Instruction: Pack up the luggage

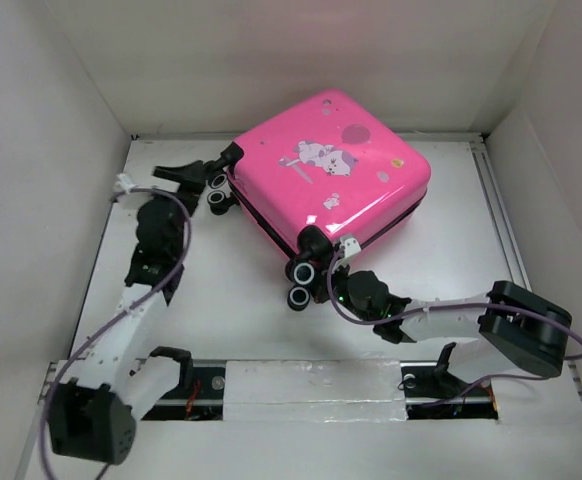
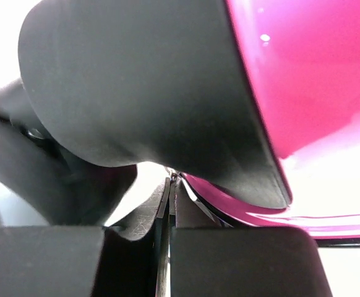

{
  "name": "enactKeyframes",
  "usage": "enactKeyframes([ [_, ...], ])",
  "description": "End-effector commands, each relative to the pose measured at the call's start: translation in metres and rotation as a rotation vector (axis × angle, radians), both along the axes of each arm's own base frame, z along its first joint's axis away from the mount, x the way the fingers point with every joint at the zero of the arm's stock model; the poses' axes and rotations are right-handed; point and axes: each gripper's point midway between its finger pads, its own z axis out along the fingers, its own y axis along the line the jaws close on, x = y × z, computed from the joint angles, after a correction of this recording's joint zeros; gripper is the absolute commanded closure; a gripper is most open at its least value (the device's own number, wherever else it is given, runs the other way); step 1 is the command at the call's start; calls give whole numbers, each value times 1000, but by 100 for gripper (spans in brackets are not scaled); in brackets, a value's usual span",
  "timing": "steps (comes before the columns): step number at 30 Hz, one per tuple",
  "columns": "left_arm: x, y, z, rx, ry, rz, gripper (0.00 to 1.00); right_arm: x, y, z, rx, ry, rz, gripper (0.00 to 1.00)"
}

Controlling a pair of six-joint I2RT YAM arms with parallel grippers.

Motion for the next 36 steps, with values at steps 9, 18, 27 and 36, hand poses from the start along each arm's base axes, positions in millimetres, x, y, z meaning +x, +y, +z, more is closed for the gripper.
enactKeyframes([
  [9, 92, 25, -45, -246, 87, -247, 0, -32, 32, 30, 80, -21, 203, 100],
  [18, 120, 20, -57, -286, 71, -288, 2, -36, 38, 19, 58, 0, 239, 100],
  [27, 146, 8, -71, -307, 88, -312, 18, -37, 37, 24, 66, -5, 239, 100],
  [36, 157, 3, -71, -367, 50, -325, 74, -37, 28, 44, 96, -29, 218, 100],
])
